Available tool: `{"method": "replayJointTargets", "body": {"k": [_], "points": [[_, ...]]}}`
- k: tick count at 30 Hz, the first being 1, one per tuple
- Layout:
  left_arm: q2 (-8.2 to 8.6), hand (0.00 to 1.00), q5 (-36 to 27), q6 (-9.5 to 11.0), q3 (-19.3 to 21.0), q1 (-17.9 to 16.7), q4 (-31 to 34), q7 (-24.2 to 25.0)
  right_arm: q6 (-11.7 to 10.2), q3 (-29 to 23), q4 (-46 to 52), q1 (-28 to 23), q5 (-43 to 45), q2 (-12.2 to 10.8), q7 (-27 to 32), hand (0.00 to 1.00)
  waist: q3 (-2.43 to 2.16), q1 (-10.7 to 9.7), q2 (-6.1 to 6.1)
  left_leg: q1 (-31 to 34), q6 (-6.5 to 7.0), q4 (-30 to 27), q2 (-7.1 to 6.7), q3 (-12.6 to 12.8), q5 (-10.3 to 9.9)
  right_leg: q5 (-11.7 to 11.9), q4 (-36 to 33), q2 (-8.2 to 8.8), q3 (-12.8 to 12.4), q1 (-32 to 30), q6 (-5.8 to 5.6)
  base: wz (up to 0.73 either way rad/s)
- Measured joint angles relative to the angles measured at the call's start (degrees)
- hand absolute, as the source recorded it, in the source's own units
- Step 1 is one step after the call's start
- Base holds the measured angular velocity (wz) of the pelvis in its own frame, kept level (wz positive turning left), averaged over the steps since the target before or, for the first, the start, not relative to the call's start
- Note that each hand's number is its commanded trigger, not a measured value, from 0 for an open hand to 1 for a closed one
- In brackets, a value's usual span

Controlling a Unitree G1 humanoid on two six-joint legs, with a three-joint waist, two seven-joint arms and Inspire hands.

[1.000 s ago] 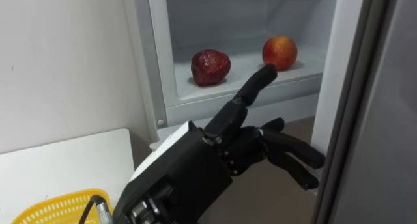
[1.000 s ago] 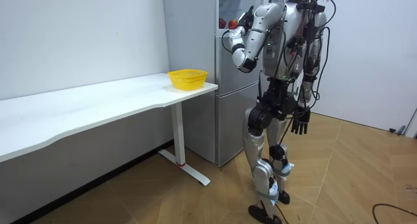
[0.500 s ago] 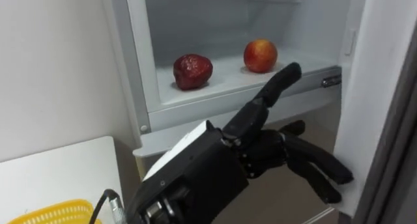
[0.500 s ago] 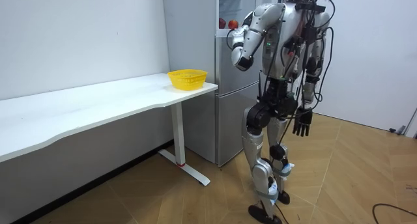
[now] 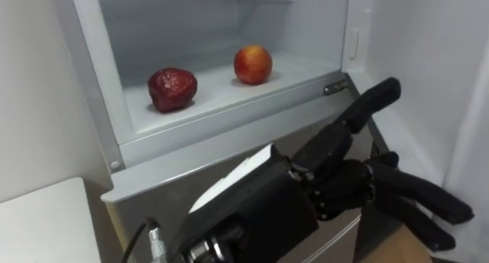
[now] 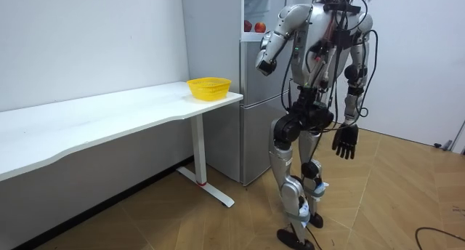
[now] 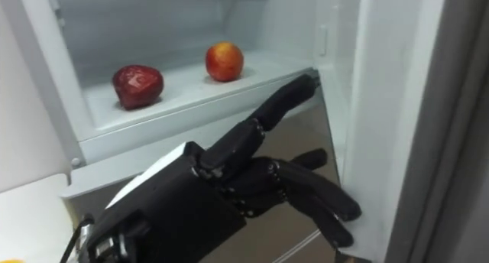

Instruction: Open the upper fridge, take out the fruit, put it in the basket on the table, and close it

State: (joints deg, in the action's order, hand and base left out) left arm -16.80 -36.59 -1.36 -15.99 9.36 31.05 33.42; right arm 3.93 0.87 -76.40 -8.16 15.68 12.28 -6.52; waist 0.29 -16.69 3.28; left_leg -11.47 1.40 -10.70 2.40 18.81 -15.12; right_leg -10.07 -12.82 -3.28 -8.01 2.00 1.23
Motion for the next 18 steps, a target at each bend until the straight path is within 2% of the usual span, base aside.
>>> {"method": "replayJointTargets", "body": {"k": [6,14,18], "points": [[0.21,0.00,-1.65,-0.04,-1.28,2.61,-3.10,-0.22,-0.12,0.05,-0.46,0.11,-3.87,0.04,0.04,0.00,0.29,-0.42,-0.41,-0.13,-0.01,0.05,-0.11,0.05,0.00,0.02,0.11,-0.23,0.03,-0.11,0.02,0.00],[0.31,0.00,-1.75,-0.03,-1.28,2.84,-3.40,-0.29,-0.13,0.14,-1.53,0.32,-6.62,0.12,0.18,0.00,0.30,-0.28,-0.45,0.03,-0.01,0.49,-0.07,0.05,0.00,0.21,-0.24,-0.53,-0.05,-0.79,0.09,-0.01],[0.44,0.00,-2.16,-0.04,-1.29,2.84,-3.37,-0.30,-0.13,0.12,-1.55,0.28,-6.59,0.10,0.09,0.00,0.29,-0.42,-0.43,-0.06,-0.01,0.60,0.01,1.13,0.00,0.50,0.01,-0.89,-0.93,-0.93,0.19,-0.11]]}}
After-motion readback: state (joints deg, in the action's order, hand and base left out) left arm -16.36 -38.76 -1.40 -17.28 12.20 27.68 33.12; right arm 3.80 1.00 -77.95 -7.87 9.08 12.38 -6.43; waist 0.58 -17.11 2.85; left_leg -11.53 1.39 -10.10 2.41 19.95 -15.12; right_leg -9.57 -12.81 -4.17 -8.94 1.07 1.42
